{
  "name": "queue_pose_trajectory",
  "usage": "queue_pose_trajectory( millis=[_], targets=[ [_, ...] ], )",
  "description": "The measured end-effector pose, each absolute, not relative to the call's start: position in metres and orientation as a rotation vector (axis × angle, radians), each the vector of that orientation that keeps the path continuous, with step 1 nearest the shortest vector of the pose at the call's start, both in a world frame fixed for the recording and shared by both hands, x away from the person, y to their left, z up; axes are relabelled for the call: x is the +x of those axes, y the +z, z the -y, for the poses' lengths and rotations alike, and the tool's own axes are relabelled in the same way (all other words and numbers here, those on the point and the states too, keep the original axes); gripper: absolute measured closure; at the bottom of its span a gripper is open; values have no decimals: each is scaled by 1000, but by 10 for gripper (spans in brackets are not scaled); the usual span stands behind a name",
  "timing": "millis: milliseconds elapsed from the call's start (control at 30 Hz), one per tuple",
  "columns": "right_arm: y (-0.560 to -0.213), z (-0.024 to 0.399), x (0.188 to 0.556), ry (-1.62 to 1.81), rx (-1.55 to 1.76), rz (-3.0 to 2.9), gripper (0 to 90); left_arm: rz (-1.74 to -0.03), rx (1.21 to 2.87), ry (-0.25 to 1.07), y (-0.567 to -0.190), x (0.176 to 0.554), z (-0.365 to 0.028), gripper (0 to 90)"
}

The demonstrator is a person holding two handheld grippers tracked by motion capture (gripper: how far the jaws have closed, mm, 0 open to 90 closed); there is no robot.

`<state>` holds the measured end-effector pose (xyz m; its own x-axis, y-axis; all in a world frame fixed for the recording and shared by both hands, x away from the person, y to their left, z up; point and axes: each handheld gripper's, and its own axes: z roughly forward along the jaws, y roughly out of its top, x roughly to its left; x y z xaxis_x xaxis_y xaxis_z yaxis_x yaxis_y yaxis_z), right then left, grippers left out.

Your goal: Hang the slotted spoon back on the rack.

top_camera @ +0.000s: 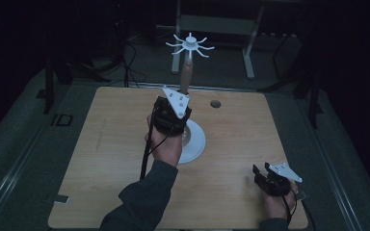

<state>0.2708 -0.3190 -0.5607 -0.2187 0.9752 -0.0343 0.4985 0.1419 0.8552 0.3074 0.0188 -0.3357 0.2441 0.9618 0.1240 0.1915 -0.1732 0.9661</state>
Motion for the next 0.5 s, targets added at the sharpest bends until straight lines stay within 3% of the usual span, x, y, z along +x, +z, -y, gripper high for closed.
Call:
queue_pose_trajectory(
  millis=[500],
  targets=[
    [-561,320,271,982,1413,-1806,489,-1130,1593,1051,-332,318,-16,747]
  ],
)
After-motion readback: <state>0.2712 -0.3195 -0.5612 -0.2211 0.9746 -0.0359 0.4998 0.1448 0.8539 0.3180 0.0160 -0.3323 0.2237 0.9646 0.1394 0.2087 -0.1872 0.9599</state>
